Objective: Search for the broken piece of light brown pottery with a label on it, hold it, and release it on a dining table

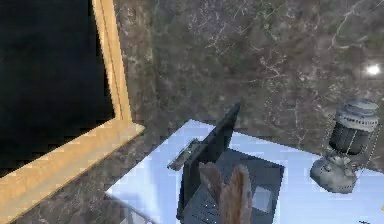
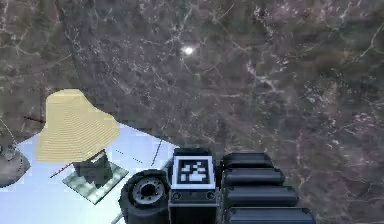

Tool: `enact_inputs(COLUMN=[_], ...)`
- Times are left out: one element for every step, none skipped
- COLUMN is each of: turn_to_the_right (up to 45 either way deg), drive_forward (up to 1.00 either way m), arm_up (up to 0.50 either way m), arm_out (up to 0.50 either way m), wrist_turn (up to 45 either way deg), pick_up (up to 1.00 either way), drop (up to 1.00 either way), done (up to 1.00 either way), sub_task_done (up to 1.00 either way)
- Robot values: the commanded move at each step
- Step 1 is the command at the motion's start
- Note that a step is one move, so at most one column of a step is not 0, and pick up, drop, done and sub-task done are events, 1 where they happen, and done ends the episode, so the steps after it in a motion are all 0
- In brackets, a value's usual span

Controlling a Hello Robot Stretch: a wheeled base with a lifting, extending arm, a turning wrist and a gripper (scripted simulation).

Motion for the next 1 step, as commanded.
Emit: enact_inputs(turn_to_the_right=[-45.0], drive_forward=[0.00], arm_up=[0.00], arm_out=[0.00], wrist_turn=[0.0], pick_up=[0.00], drop=[0.00], done=[0.00], sub_task_done=[0.00])
